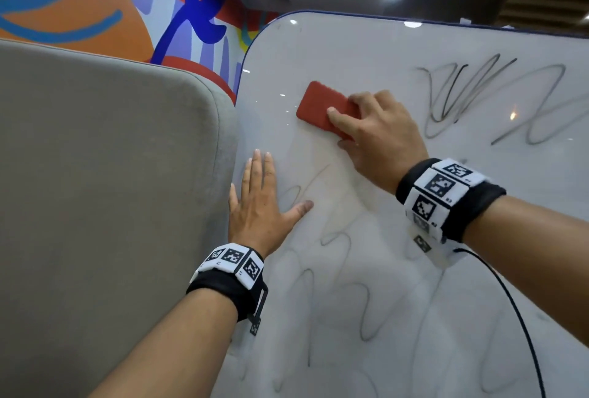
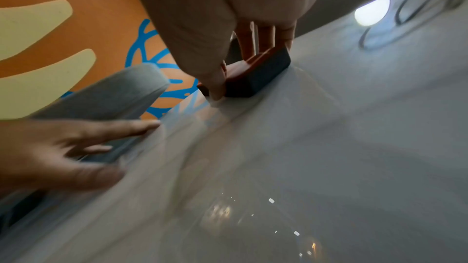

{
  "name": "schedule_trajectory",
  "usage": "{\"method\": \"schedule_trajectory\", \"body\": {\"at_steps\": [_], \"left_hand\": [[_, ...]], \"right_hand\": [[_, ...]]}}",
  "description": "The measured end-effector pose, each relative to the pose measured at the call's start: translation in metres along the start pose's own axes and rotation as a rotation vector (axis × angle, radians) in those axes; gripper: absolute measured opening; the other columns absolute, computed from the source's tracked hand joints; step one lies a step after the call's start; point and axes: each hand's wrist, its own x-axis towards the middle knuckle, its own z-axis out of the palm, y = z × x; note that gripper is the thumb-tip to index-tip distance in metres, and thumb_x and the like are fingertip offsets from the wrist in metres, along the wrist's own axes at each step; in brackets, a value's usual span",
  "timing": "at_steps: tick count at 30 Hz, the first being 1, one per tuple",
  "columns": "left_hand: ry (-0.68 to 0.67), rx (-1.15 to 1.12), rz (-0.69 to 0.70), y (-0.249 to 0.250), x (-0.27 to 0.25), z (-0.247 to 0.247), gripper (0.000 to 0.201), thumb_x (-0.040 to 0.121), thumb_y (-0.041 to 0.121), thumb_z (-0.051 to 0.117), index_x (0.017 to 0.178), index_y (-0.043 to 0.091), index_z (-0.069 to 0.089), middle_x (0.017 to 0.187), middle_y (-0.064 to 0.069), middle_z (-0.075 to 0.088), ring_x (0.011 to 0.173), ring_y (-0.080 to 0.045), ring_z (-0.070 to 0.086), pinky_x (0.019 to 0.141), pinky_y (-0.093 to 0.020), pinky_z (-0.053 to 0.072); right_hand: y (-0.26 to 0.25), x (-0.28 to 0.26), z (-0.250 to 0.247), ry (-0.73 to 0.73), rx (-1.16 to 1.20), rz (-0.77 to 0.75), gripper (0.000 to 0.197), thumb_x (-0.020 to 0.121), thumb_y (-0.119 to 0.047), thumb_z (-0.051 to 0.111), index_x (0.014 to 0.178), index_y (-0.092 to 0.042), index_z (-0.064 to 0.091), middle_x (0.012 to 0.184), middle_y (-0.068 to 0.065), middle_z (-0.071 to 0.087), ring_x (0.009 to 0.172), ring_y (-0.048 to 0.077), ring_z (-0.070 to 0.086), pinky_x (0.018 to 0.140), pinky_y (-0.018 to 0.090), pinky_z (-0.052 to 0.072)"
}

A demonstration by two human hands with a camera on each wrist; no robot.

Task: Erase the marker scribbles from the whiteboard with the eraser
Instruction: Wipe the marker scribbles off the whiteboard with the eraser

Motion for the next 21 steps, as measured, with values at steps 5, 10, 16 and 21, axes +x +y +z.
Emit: {"method": "schedule_trajectory", "body": {"at_steps": [5, 10, 16, 21], "left_hand": [[0.013, -0.031, -0.035, -0.001, -0.012, 0.009, 0.113, 0.079, 0.079, 0.046, 0.156, 0.02, -0.012, 0.163, 0.004, -0.018, 0.15, -0.01, -0.014, 0.123, -0.048, 0.005], [0.02, -0.059, -0.048, -0.003, -0.017, 0.014, 0.112, 0.08, 0.079, 0.047, 0.156, 0.022, -0.013, 0.163, 0.003, -0.02, 0.15, -0.013, -0.014, 0.123, -0.047, 0.005], [0.055, -0.124, -0.124, -0.006, -0.029, 0.024, 0.116, 0.075, 0.082, 0.051, 0.157, 0.02, -0.005, 0.162, -0.005, -0.021, 0.151, -0.029, 0.002, 0.12, -0.049, 0.017], [0.039, -0.18, -0.156, -0.008, -0.033, 0.027, 0.12, 0.073, 0.083, 0.052, 0.156, 0.021, -0.01, 0.16, -0.002, -0.026, 0.151, -0.025, -0.006, 0.121, -0.051, 0.014]], "right_hand": [[-0.022, -0.038, 0.019, -0.107, 0.033, -0.278, 0.055, 0.068, -0.022, 0.083, 0.12, -0.018, 0.066, 0.111, 0.015, 0.062, 0.091, 0.037, 0.057, 0.072, 0.043, 0.051], [-0.003, -0.002, 0.001, -0.069, 0.037, -0.128, 0.052, 0.073, -0.021, 0.081, 0.123, -0.02, 0.066, 0.114, 0.018, 0.061, 0.096, 0.041, 0.055, 0.077, 0.048, 0.049], [-0.041, -0.051, 0.026, -0.096, 0.04, -0.295, 0.056, 0.07, -0.025, 0.08, 0.123, -0.016, 0.066, 0.11, 0.016, 0.061, 0.09, 0.035, 0.056, 0.07, 0.04, 0.049], [-0.025, -0.029, 0.019, -0.087, 0.033, -0.311, 0.053, 0.072, -0.023, 0.079, 0.124, -0.018, 0.066, 0.114, 0.015, 0.061, 0.094, 0.037, 0.056, 0.073, 0.043, 0.051]]}}
